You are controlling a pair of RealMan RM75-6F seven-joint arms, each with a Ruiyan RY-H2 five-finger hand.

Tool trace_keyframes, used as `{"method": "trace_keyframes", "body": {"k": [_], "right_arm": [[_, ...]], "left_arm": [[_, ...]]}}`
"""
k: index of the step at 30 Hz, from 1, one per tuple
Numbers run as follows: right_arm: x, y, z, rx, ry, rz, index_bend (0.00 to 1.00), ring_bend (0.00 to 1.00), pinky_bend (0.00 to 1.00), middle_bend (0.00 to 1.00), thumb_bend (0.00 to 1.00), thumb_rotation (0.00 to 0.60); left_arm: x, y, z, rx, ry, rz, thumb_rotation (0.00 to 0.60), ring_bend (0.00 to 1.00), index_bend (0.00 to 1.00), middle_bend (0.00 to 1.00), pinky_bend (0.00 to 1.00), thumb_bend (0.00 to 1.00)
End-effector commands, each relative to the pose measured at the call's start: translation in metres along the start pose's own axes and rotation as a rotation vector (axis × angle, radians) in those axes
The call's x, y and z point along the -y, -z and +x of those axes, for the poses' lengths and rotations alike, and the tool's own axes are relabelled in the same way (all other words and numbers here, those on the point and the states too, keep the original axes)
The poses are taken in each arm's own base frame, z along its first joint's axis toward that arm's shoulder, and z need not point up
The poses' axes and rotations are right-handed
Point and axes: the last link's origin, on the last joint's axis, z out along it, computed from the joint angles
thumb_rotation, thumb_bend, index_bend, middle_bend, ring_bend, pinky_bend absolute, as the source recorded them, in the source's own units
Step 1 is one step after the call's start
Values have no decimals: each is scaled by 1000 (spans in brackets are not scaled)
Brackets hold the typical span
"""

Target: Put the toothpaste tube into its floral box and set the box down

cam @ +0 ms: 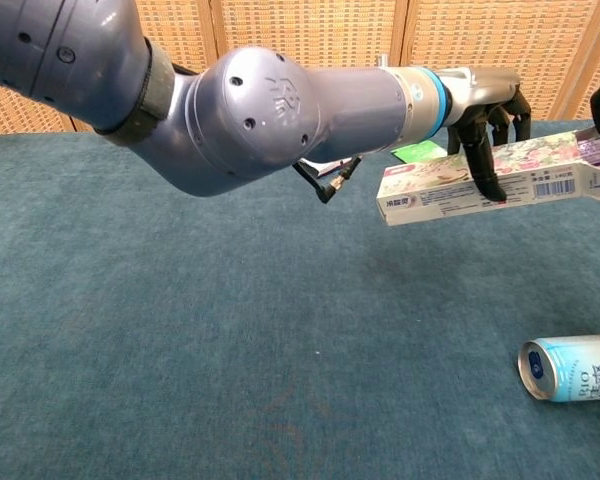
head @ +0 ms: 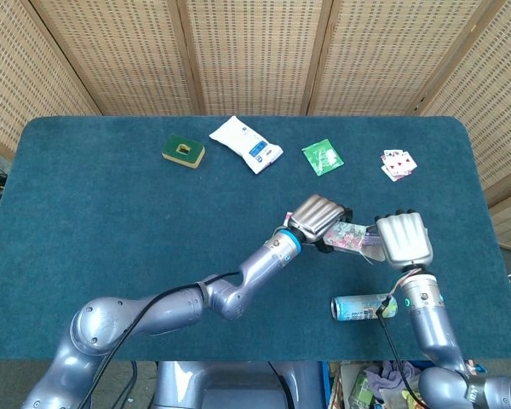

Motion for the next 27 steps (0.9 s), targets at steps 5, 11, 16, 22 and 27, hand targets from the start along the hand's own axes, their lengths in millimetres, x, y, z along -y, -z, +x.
{"method": "trace_keyframes", "body": {"k": [5,11,16,22,27], "right_arm": [[6,9,4,-31,90,-13,598,443,440,592,546,600],[10,13,9,-97,180,-37,598,443,440,582,546,600],[10,13,10,-122,218,-55,548,439,440,492,546,600],[8,16,11,-168,291,-89,186,213,391,82,429,600],[7,17,14,-222,315,-127,5,135,365,0,151,600]], "left_arm": [[-9,1,-5,-29,166,7,600,418,489,464,441,313],[-10,3,-11,-61,327,6,600,431,510,484,444,336],[-9,5,-16,-96,483,-1,600,434,518,492,446,337],[-6,5,-22,-155,634,-23,600,435,523,495,446,338],[-4,4,-27,-174,720,-38,600,434,526,495,446,341]]}}
